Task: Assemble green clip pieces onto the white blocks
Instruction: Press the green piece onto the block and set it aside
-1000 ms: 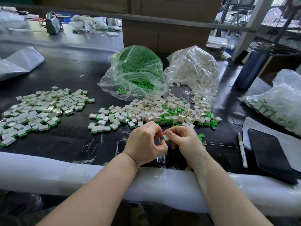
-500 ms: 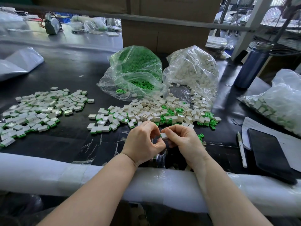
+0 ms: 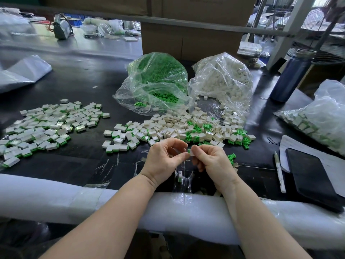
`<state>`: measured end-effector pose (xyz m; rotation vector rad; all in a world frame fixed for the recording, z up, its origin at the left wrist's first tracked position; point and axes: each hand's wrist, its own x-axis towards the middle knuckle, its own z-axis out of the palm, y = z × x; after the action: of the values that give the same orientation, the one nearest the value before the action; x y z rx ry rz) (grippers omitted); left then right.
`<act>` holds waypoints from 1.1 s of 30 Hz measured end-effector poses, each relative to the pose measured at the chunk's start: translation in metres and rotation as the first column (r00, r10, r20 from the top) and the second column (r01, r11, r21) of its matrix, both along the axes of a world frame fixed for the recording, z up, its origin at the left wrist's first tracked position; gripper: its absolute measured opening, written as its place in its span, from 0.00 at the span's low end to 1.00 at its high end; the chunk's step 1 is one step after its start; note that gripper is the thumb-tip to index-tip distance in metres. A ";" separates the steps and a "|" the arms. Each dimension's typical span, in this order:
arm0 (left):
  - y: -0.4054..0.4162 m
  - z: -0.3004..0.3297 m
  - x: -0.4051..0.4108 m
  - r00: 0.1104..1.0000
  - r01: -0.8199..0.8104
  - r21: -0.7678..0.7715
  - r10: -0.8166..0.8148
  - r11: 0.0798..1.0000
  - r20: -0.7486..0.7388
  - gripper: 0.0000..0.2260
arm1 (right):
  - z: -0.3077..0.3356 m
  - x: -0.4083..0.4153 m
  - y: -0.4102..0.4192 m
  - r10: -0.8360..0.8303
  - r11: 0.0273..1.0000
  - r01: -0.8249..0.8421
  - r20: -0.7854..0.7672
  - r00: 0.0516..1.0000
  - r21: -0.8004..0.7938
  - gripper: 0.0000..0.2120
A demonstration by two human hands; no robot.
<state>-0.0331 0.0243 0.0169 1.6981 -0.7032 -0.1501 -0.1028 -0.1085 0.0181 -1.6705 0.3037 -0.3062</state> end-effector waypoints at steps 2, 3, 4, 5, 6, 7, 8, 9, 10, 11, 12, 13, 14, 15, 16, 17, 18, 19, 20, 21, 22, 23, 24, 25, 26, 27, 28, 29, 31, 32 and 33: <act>0.000 0.000 -0.001 1.000 0.008 -0.043 -0.008 0.999 -0.012 0.07 | 0.000 0.001 0.000 -0.001 1.000 0.001 -0.009 1.000 -0.004 0.12; 0.000 0.000 -0.001 1.000 0.010 -0.056 -0.011 0.998 -0.016 0.08 | 0.000 0.001 0.000 -0.002 1.000 0.002 -0.013 1.000 -0.008 0.13; -0.001 -0.001 -0.002 1.000 0.013 -0.062 -0.014 0.998 -0.018 0.09 | 0.000 0.001 0.001 -0.003 1.000 0.003 -0.016 1.000 -0.010 0.14; -0.001 -0.001 -0.002 1.000 0.015 -0.062 -0.016 0.998 -0.015 0.09 | 0.000 0.001 0.001 -0.003 1.000 0.003 -0.017 1.000 -0.010 0.15; -0.002 -0.002 -0.002 1.000 0.014 -0.059 -0.014 0.998 -0.006 0.10 | 0.001 0.002 0.001 -0.003 1.000 0.003 -0.017 1.000 -0.010 0.15; -0.003 -0.002 -0.002 1.000 0.012 -0.059 -0.011 0.998 0.006 0.10 | 0.001 0.001 0.001 -0.001 1.000 0.001 -0.016 1.000 -0.009 0.15; -0.003 -0.003 -0.001 1.000 0.010 -0.062 -0.009 0.998 0.017 0.11 | 0.001 0.001 0.001 0.002 1.000 -0.002 -0.016 1.000 -0.010 0.16; -0.003 -0.003 -0.001 1.000 0.007 -0.066 -0.005 0.998 0.025 0.11 | 0.002 0.001 0.001 0.006 1.000 -0.006 -0.017 1.000 -0.011 0.16; -0.003 -0.004 -0.001 1.000 0.004 -0.071 -0.002 0.997 0.028 0.11 | 0.002 0.001 0.001 0.008 1.000 -0.009 -0.017 1.000 -0.013 0.16; -0.003 -0.004 -0.001 1.000 0.002 -0.075 0.000 0.997 0.028 0.11 | 0.002 0.001 0.001 0.010 1.000 -0.010 -0.018 1.000 -0.014 0.16; -0.004 -0.004 -0.001 1.000 -0.001 -0.076 0.003 0.997 0.027 0.11 | 0.002 0.001 0.001 0.010 1.000 -0.010 -0.019 1.000 -0.012 0.16; -0.004 -0.004 -0.001 1.000 -0.004 -0.073 0.006 0.997 0.026 0.11 | 0.002 0.001 0.001 0.009 1.000 -0.009 -0.021 1.000 -0.007 0.16; -0.004 -0.004 -0.001 1.000 -0.006 -0.067 0.008 0.998 0.028 0.11 | 0.002 0.001 0.001 0.009 1.000 -0.009 -0.023 1.000 -0.001 0.16; -0.004 -0.004 -0.001 0.999 -0.005 -0.059 0.007 0.998 0.033 0.11 | 0.002 0.002 0.001 0.009 1.000 -0.009 -0.025 1.000 0.004 0.16; -0.005 -0.004 -0.001 0.999 0.000 -0.051 0.002 0.999 0.042 0.10 | 0.002 0.001 0.000 0.010 1.000 -0.010 -0.027 1.000 0.008 0.16; -0.005 -0.004 -0.001 0.998 0.008 -0.042 -0.006 0.999 0.055 0.10 | 0.002 0.001 0.000 0.012 1.000 -0.011 -0.028 1.000 0.010 0.16; -0.004 -0.004 -0.001 0.998 0.018 -0.032 -0.016 0.999 0.069 0.10 | 0.002 0.001 0.000 0.013 1.000 -0.013 -0.029 0.999 0.012 0.16; -0.004 -0.004 -0.002 0.996 0.027 -0.023 -0.025 0.999 0.085 0.10 | 0.001 0.001 0.000 0.015 1.000 -0.015 -0.029 0.999 0.014 0.16; -0.004 -0.004 -0.002 0.993 0.034 -0.011 -0.033 0.999 0.110 0.09 | 0.001 0.001 0.000 0.017 1.000 -0.016 -0.029 0.999 0.016 0.16; -0.004 -0.004 -0.003 0.988 0.035 0.004 -0.035 0.999 0.149 0.08 | 0.001 0.001 0.000 0.017 1.000 -0.017 -0.029 0.999 0.017 0.16; -0.004 -0.004 -0.003 0.979 0.030 0.024 -0.035 0.999 0.200 0.07 | 0.001 0.000 0.000 0.017 1.000 -0.017 -0.028 0.999 0.019 0.16; -0.004 -0.004 -0.004 0.966 0.023 0.048 -0.035 0.999 0.256 0.06 | 0.001 0.000 0.000 0.017 1.000 -0.017 -0.028 0.999 0.022 0.16; -0.005 -0.004 -0.004 0.951 0.017 0.073 -0.039 0.997 0.307 0.05 | 0.001 0.000 0.000 0.017 1.000 -0.017 -0.027 0.999 0.026 0.16; -0.005 -0.004 -0.004 0.935 0.012 0.096 -0.045 0.995 0.351 0.05 | 0.001 0.000 -0.001 0.017 0.999 -0.017 -0.027 0.999 0.033 0.16; -0.005 -0.004 -0.005 0.921 0.007 0.113 -0.050 0.994 0.386 0.05 | 0.001 0.000 -0.001 0.018 0.999 -0.017 -0.027 0.999 0.041 0.16; -0.005 -0.004 -0.005 0.910 0.000 0.123 -0.051 0.992 0.412 0.05 | 0.002 0.000 -0.001 0.023 0.999 -0.021 -0.026 0.999 0.048 0.16; -0.005 -0.003 -0.006 0.902 -0.011 0.128 -0.045 0.992 0.429 0.05 | 0.002 0.000 -0.001 0.031 0.998 -0.030 -0.023 0.999 0.052 0.17; -0.005 -0.003 -0.006 0.898 -0.027 0.127 -0.032 0.991 0.438 0.05 | 0.002 0.000 -0.001 0.041 0.998 -0.040 -0.021 0.999 0.051 0.17; -0.005 -0.003 -0.007 0.897 -0.051 0.123 -0.008 0.991 0.442 0.05 | 0.002 -0.001 0.000 0.050 0.998 -0.050 -0.018 0.999 0.044 0.17; -0.005 -0.003 -0.007 0.898 -0.056 0.124 -0.005 0.991 0.441 0.05 | 0.002 -0.001 0.000 0.051 0.998 -0.051 -0.016 0.999 0.045 0.17; -0.005 -0.003 -0.007 0.897 -0.057 0.126 -0.005 0.990 0.441 0.06 | 0.003 -0.001 0.000 0.052 0.998 -0.052 -0.015 0.999 0.045 0.17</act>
<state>-0.0400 0.0189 0.0139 1.8943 -1.0238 0.2213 -0.1036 -0.1082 0.0207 -1.6347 0.2766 -0.2458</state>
